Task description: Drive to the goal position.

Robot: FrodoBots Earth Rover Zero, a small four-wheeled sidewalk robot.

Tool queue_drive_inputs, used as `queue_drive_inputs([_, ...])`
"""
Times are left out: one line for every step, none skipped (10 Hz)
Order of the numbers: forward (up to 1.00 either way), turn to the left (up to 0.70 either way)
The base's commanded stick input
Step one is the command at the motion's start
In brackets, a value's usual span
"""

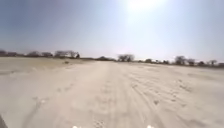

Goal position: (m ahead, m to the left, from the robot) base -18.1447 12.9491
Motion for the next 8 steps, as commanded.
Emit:
queue_drive_inputs([0.0,0.7])
queue_drive_inputs([0.0,0.7])
queue_drive_inputs([0.0,0.7])
queue_drive_inputs([0.0,0.7])
queue_drive_inputs([0.0,0.7])
queue_drive_inputs([0.0,0.7])
queue_drive_inputs([0.0,0.7])
queue_drive_inputs([0.0,0.7])
